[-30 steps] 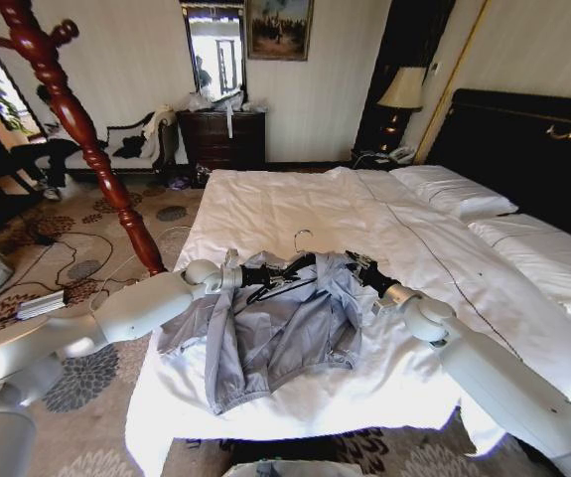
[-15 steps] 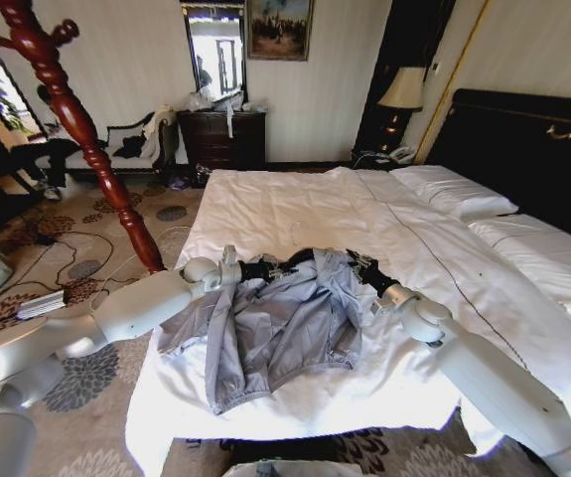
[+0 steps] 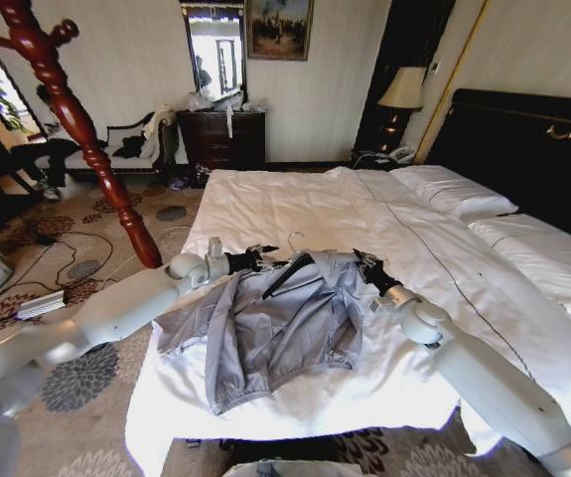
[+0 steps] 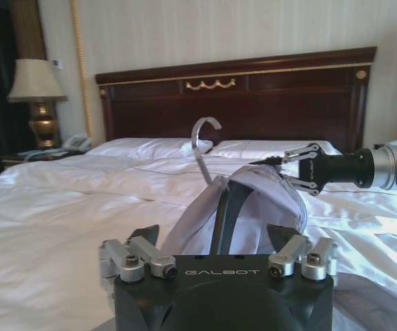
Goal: Pick up the clothes from the bed and hang them on the clothes hanger.
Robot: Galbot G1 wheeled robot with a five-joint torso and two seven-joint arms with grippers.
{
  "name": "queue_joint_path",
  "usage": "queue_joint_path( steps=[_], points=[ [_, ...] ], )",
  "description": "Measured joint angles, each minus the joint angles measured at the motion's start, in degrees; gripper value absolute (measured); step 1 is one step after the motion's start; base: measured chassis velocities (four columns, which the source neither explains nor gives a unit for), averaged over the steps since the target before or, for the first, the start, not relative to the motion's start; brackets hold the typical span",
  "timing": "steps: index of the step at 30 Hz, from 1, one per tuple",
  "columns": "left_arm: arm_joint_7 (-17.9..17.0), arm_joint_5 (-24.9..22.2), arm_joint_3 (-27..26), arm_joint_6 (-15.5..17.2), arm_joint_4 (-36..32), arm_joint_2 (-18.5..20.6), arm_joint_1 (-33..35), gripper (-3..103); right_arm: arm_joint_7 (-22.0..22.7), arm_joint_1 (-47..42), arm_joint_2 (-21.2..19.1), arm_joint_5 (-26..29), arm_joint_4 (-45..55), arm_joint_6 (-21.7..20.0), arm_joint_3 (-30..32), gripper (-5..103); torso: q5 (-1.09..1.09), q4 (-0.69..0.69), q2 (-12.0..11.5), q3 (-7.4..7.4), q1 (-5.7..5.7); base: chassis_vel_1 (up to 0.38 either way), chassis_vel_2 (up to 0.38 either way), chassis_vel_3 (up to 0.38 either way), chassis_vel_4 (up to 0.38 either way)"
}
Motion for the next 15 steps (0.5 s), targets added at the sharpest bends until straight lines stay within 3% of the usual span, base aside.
queue_joint_path(
  steps=[4, 9, 12, 15],
  points=[
    [-0.13, 0.31, -4.15, 0.0, -1.49, 3.57, 3.48, 100, 1.87, -0.15, 1.3, 1.25, -0.98, -1.53, 0.02, 15, 0.0, 0.05, 0.0, -0.01, 0.0, 0.0, 0.0, 0.0, 0.0],
    [-1.94, -0.04, -9.21, -0.05, -2.09, 5.57, 7.66, 100, 3.19, -0.05, 2.76, 1.78, -1.63, -2.36, 0.03, 15, 0.0, 0.0, 0.0, -0.01, 0.0, 0.0, 0.0, 0.0, 0.0],
    [-4.01, -1.44, -11.2, 1.67, -2.52, 6.22, 9.4, 100, 3.6, -0.03, 3.3, 1.77, -1.69, -2.46, 0.03, 15, 0.0, 0.0, 0.0, -0.01, 0.0, 0.0, 0.0, 0.0, 0.0],
    [-9.06, -4.73, -14.71, 5.17, -2.49, 6.39, 12.47, 100, 4.57, -0.36, 3.52, 1.41, -1.51, -2.22, 0.02, 15, -0.01, 0.03, 0.0, -0.01, 0.0, 0.0, 0.0, 0.0, 0.0]
  ],
)
